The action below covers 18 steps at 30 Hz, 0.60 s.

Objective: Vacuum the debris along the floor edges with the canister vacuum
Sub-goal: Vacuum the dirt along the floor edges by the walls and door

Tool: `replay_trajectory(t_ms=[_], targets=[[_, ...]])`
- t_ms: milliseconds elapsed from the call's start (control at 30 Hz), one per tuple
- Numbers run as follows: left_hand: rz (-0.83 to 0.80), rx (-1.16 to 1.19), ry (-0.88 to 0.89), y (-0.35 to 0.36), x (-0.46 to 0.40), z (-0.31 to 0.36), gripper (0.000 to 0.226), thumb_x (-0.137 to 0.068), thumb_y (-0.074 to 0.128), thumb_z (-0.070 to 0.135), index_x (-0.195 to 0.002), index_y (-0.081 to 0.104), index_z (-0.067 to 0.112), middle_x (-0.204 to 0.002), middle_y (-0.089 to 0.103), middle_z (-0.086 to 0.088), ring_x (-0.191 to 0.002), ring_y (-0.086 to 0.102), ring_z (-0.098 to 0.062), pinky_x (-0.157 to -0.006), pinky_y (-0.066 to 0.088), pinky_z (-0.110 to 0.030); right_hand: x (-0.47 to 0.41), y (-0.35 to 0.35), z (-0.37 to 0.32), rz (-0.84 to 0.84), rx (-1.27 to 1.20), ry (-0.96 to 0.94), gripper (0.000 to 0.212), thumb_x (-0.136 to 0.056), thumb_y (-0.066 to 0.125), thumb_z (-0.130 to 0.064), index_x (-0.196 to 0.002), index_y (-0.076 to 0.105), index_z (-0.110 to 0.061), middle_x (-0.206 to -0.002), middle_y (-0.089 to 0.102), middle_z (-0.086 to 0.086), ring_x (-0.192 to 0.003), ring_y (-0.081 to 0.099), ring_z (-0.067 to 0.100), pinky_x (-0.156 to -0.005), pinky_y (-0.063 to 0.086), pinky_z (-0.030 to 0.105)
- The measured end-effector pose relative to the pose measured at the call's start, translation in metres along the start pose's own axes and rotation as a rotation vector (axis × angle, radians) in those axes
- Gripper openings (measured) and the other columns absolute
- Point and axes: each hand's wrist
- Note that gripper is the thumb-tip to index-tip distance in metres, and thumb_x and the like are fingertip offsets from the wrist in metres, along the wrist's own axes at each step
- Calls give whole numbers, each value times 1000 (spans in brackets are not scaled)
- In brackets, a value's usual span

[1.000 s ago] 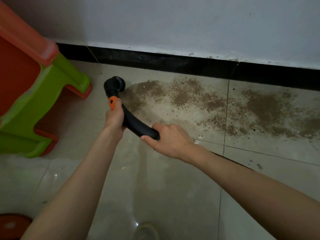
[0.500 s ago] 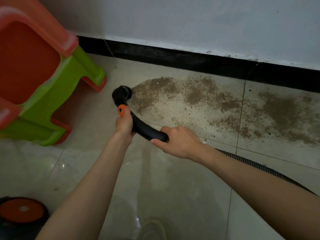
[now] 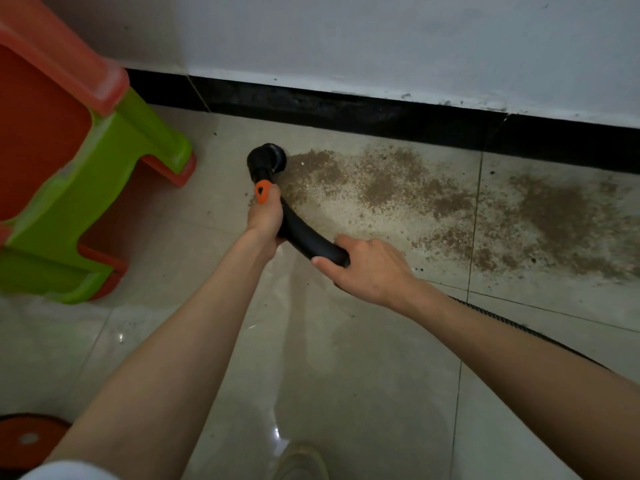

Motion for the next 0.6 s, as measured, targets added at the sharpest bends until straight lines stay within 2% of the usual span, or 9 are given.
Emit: replay_trajectory(t_ms=[200,400,500,600], targets=[[-55,-68,12,23,1,-3,42,-97,43,40,-124,46,8,-89,51,-4,-84,53,-19,-67,48,-30,12,-2,16,50,-18,48,43,-94,41,-61,-105,54,-22,-84,64,3,-78,59,25,-66,42,32],[-95,-103,20,50,5,-1,42,-97,43,40,-125,47,8,-91,52,-4,-90,53,-21,-75,48,-32,18,-9,34,91,-24,101,45,-93,41,-62,-105,55,-21,-84,65,4,-81,62,27,-68,44,33],[-119,-112,25,64,8,4,46,-97,42,41,-129,45,8,-107,55,-9,-94,54,-22,-74,49,-32,15,-19,42,83,-12,115,40,-93,41,-62,-100,51,-24,-83,63,3,-78,60,25,-64,40,32],[-92,-82,18,66,3,11,50,-97,42,41,-135,42,8,-124,54,-13,-105,55,-25,-80,50,-35,4,-30,45,63,-24,100,38,-92,41,-64,-95,49,-27,-85,63,2,-80,60,24,-64,43,32]])
Point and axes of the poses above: each hand's wrist, its own x-axis away from the middle knuckle, its own y-axis out of the palm, z = x × y
